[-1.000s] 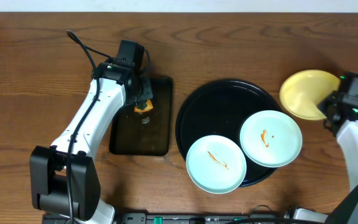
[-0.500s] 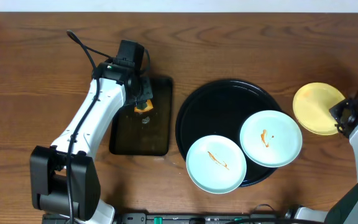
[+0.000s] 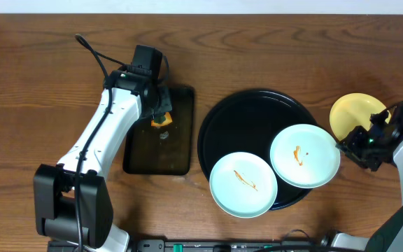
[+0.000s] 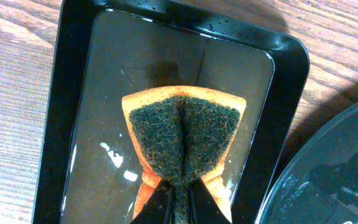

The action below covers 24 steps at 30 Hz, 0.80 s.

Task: Clean dirty plates on tray and stack at the side
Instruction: 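Grip the pale green plate rim with the right gripper and tilt it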

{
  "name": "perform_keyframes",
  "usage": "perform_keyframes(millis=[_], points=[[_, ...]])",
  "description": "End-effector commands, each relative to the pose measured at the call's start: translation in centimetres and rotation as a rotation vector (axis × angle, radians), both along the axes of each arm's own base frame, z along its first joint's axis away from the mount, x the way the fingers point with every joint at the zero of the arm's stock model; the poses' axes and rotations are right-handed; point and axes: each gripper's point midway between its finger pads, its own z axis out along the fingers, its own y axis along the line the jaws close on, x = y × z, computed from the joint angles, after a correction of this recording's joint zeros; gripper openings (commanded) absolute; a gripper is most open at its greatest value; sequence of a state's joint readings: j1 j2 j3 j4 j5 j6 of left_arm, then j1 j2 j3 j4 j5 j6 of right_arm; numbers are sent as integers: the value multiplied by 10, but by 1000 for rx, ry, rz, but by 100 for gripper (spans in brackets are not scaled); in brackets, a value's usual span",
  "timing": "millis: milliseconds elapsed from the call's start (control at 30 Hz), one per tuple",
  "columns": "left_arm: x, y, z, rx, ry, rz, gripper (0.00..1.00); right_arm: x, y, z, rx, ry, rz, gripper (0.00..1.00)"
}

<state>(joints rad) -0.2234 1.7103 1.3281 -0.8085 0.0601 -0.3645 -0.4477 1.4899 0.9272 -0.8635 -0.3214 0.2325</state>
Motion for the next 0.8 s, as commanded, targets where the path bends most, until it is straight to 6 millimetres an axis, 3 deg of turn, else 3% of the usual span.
perform_keyframes(millis=[0, 333, 467, 533, 767], points=[[-2, 4, -1, 17, 7, -5, 8, -3, 9, -2, 36, -6, 56, 35], [-4, 4, -2, 20, 18, -5, 8, -28, 13, -35, 24, 60, 49, 33], [-4, 4, -2, 20, 18, -5, 7, -27, 17, -40, 37, 37, 52, 8], [-4, 4, -2, 20, 18, -5, 8, -18, 17, -37, 45, -3, 54, 1], [-4, 4, -2, 20, 18, -5, 8, 35, 33, 4, 189, -282, 52, 1]])
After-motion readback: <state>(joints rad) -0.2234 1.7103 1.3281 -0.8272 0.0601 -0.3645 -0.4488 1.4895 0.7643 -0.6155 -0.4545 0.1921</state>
